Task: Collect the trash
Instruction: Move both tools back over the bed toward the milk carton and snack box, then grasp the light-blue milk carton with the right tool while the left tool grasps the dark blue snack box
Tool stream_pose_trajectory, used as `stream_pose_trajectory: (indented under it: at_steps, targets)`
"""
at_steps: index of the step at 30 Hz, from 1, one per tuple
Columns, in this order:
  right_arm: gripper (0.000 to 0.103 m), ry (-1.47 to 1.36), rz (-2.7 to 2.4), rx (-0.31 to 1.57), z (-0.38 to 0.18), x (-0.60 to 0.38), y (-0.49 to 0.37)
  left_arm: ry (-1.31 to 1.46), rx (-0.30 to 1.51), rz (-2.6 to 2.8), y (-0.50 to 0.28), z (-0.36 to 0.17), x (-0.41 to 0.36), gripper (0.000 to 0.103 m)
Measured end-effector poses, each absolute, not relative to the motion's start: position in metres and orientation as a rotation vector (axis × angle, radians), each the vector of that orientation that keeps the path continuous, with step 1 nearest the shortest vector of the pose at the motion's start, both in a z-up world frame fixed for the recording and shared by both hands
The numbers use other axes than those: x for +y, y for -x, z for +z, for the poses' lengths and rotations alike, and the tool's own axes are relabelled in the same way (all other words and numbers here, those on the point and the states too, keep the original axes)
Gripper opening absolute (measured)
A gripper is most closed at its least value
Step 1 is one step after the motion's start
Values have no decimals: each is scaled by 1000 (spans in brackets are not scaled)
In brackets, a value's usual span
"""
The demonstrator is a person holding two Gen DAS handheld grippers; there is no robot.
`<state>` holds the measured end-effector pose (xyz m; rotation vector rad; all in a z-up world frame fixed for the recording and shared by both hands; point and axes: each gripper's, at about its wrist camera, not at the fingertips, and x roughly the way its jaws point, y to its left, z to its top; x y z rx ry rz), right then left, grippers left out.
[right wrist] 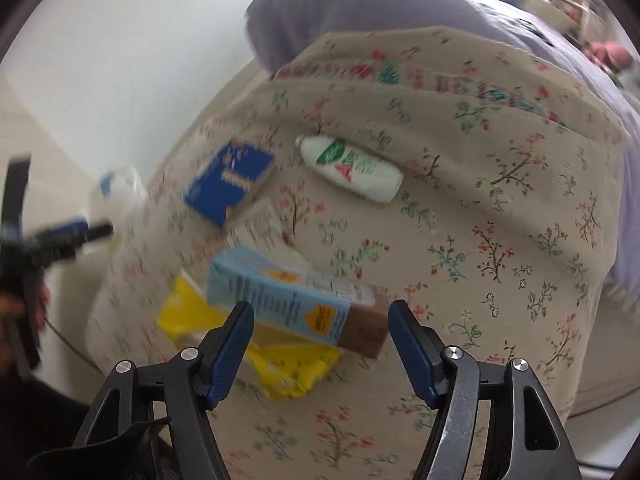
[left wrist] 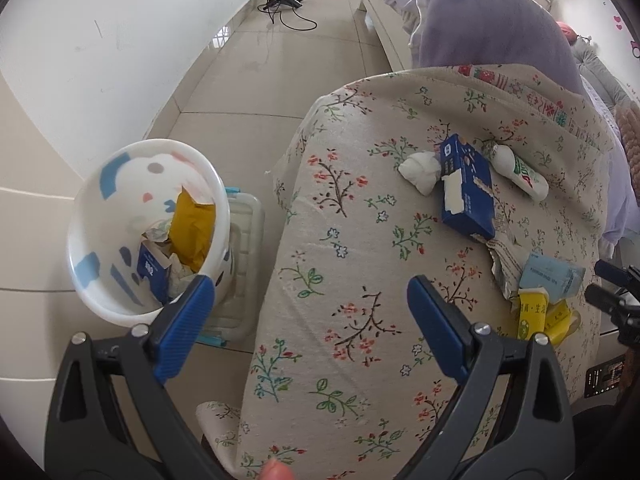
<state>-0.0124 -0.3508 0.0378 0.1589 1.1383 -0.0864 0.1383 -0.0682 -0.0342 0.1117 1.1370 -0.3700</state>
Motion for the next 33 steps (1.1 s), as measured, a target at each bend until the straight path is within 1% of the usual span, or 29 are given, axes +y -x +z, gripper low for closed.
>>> stream_pose_trajectory:
  at_steps: [6,14,19,22,24,30,32,33]
  targets:
    - [71,-49,-81,1224,17,-343,3,-116,1141,-368,-138,-37,-71,97]
    - [71,96,-78,1215,11,-334,-20,-131,1146,-376,-141,-40,-84,97]
    - [71,25,-69,1176,15,-350,-33,-139,1152,-380,-147,-42,-96,97]
    - [71,43,-54,1167,14,-353,-40,-140,1155,-388,-149,-43,-103,97]
    - [74,68,-37,1168,11,-351,-48,-143,1157,-389,-150,-45,-107,97]
    - [74,109,5,1196,-5,-345,-63,-152,1155,-403,-152,-47,-120,97]
    - [70,140,4,1224,-15,-343,-68,-153,1154,-409,-153,-47,-124,97]
    - [55,138,6,1228,-17,-342,-69,-152,1153,-414,-153,-47,-126,97]
